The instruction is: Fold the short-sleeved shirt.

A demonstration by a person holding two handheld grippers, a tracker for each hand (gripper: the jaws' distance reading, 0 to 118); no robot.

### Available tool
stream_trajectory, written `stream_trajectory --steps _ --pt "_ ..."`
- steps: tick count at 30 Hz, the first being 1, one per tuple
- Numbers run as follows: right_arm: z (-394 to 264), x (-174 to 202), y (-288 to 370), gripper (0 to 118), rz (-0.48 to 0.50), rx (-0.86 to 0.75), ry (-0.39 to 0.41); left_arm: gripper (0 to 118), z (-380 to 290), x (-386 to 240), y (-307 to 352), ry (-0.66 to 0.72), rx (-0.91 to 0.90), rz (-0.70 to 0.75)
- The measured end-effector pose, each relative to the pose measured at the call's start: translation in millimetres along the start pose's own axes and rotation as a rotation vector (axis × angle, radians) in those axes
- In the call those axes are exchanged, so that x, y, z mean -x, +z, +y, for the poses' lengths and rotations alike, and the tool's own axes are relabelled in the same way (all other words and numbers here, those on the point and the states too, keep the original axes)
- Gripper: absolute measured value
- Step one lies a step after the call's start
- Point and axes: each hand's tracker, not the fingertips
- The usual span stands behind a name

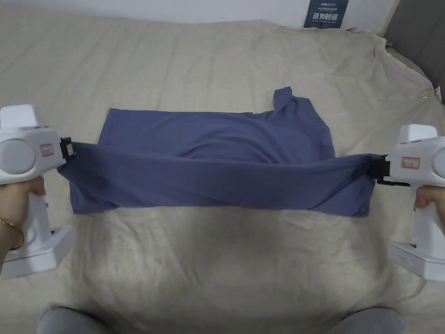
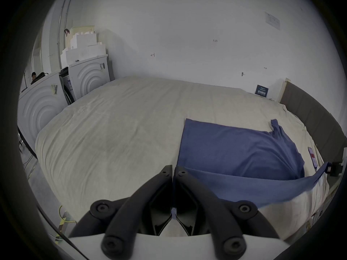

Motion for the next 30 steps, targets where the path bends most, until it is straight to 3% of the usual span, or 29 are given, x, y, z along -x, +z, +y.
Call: stream_trajectory --steps 3,8,13,17,18,19,20,21,22,23,24,25,30 --pt "18 5 -33 2 -0.046 0.036 -0.007 0 14 -11 -31 0.006 0.011 0.013" --pt "39 17 -89 2 -0.090 0.092 -0.023 0 23 -32 -96 -0.117 0.096 0.066" --pt "47 17 -143 2 -0.102 0.179 -0.087 0 18 -43 -148 -0.162 0.172 0.089" --pt "47 19 -169 2 -0.101 0.205 -0.087 0 7 -47 -174 -0.188 0.213 0.094" --pt "46 20 -173 3 -0.101 0.210 -0.080 8 3 -47 -178 -0.184 0.215 0.089" --pt "45 20 -174 6 -0.101 0.217 -0.073 27 0 -46 -183 -0.180 0.220 0.086" --pt "46 21 -176 13 -0.102 0.236 -0.062 55 1 -47 -175 -0.156 0.233 0.068" --pt "47 21 -176 28 -0.105 0.243 -0.055 83 1 -46 -174 -0.144 0.233 0.071" --pt "49 21 -172 60 -0.111 0.241 -0.047 108 1 -45 -173 -0.130 0.233 0.068" --pt "51 20 -168 84 -0.123 0.246 -0.032 118 3 -43 -169 -0.108 0.219 0.073" --pt "54 19 -164 100 -0.138 0.245 -0.014 118 7 -40 -165 -0.088 0.198 0.077" --pt "56 18 -155 104 -0.128 0.217 0.003 118 12 -39 -156 -0.074 0.159 0.065" --pt "78 21 -92 104 -0.125 0.037 0.065 118 41 -34 -103 -0.103 0.001 0.094"
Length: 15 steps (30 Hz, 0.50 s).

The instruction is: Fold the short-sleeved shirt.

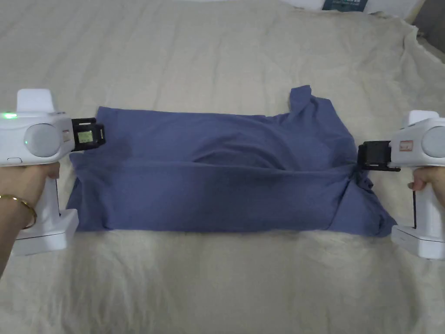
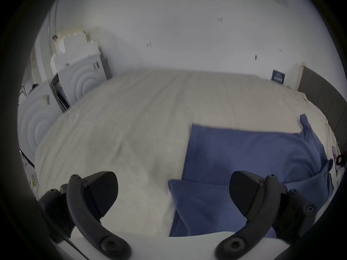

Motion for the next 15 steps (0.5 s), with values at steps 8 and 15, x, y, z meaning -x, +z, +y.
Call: stream_trajectory --steps 8,15 --pt "-37 -12 128 107 0.067 -0.408 -0.052 118 -2 25 126 0.077 -0.327 -0.042" --pt "-112 -1 192 111 0.134 -0.620 -0.031 114 -52 16 191 -0.033 -0.469 -0.051"
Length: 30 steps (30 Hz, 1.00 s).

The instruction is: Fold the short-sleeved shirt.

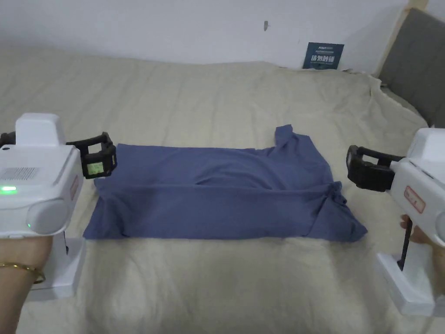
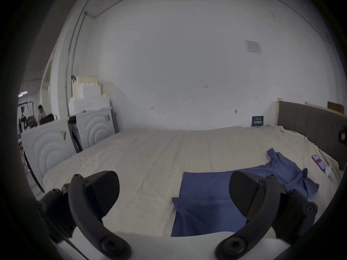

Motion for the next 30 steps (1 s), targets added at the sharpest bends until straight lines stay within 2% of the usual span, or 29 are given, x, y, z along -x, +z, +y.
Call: stream_trajectory --steps 3,4,6,7,9,11,12,13,15,24,30 --pt "-14 7 22 111 -0.001 -0.020 -0.012 95 -10 -5 23 0.006 -0.013 -0.033" --pt "-18 7 28 110 0.002 -0.023 -0.031 85 -13 -6 29 0.014 -0.015 -0.040" --pt "-20 14 39 104 0.015 -0.022 -0.063 70 -16 -7 34 0.018 -0.008 -0.052" --pt "-23 15 43 90 0.017 -0.029 -0.069 56 -19 -10 36 0.016 -0.003 -0.055" --pt "-25 16 47 58 0.028 -0.037 -0.075 40 -22 -11 40 0.017 -0.002 -0.068" --pt "-27 15 48 18 0.040 -0.036 -0.083 22 -25 -13 45 0.022 -0.011 -0.083" --pt "-27 15 50 4 0.040 -0.038 -0.085 15 -26 -14 46 0.027 -0.013 -0.084" --pt "-26 19 54 2 0.033 -0.045 -0.085 4 -26 -15 48 0.035 -0.017 -0.086" --pt "-24 22 59 0 0.029 -0.055 -0.084 0 -27 -18 49 0.046 -0.019 -0.081" --pt "-21 26 59 0 0.037 -0.046 -0.084 0 -30 -24 51 0.063 0.008 -0.106" --pt "-15 19 28 0 0.035 0.031 -0.084 0 -31 -24 46 0.070 0.022 -0.109"
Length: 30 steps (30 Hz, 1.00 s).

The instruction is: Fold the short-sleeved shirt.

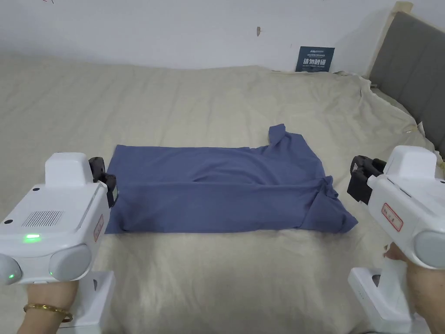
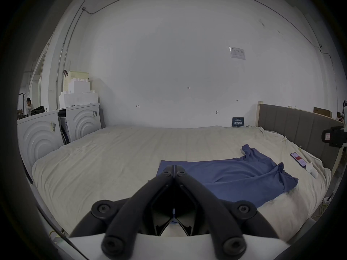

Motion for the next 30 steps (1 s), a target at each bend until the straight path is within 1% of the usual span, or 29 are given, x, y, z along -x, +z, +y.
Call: stream_trajectory --steps 2,3,4,5,6,7,8,9,11,13,16,18,20,22,23,24,26,28,29,30 --pt "5 -5 -22 0 -0.007 0.071 0.010 0 0 -1 -3 0.007 0.004 0.000" --pt "7 -7 -34 2 -0.010 0.124 0.023 0 1 -1 -4 0.010 0.005 0.000" --pt "10 -10 -48 20 -0.018 0.190 0.042 0 1 -2 -5 0.011 0.006 0.000" --pt "9 -11 -61 44 -0.040 0.241 0.046 0 1 -3 -6 0.010 0.005 0.002" --pt "8 -14 -71 71 -0.041 0.287 0.042 0 1 -3 -6 0.011 0.003 0.005" --pt "6 -18 -85 95 -0.030 0.354 0.046 0 1 -3 -7 0.017 0.002 0.005" --pt "2 -25 -102 102 -0.021 0.405 0.026 0 1 -3 -9 0.022 0.005 0.004" --pt "-3 -28 -113 103 -0.038 0.451 0.009 0 1 -4 -11 0.024 0.007 0.003" --pt "-13 -34 -136 103 -0.088 0.528 -0.029 0 -1 -6 -15 0.018 0.016 0.000" --pt "-25 -44 -154 103 -0.082 0.585 -0.060 0 -3 -8 -19 0.008 0.024 0.000" --pt "-42 -55 -178 103 -0.126 0.713 -0.079 0 -5 -9 -24 0.012 0.038 -0.003" --pt "-54 -61 -186 103 -0.169 0.752 -0.098 0 -9 -10 -29 0.013 0.049 0.000" --pt "-66 -65 -189 103 -0.185 0.768 -0.130 0 -12 -10 -34 0.019 0.066 -0.001" --pt "-77 -67 -195 102 -0.240 0.807 -0.159 0 -15 -11 -38 0.012 0.082 0.002" --pt "-81 -67 -194 99 -0.255 0.806 -0.170 0 -17 -12 -41 0.007 0.091 0.004" --pt "-84 -67 -193 94 -0.242 0.798 -0.169 0 -18 -13 -43 0.007 0.097 0.004" --pt "-91 -66 -194 65 -0.209 0.799 -0.178 0 -21 -13 -46 0.007 0.108 0.006" --pt "-95 -62 -194 31 -0.165 0.806 -0.180 0 -23 -11 -50 0.013 0.127 0.006" --pt "-98 -59 -195 20 -0.149 0.807 -0.174 0 -24 -9 -52 0.026 0.139 0.000" --pt "-100 -56 -195 13 -0.139 0.806 -0.167 0 -24 -7 -56 0.052 0.158 -0.006"
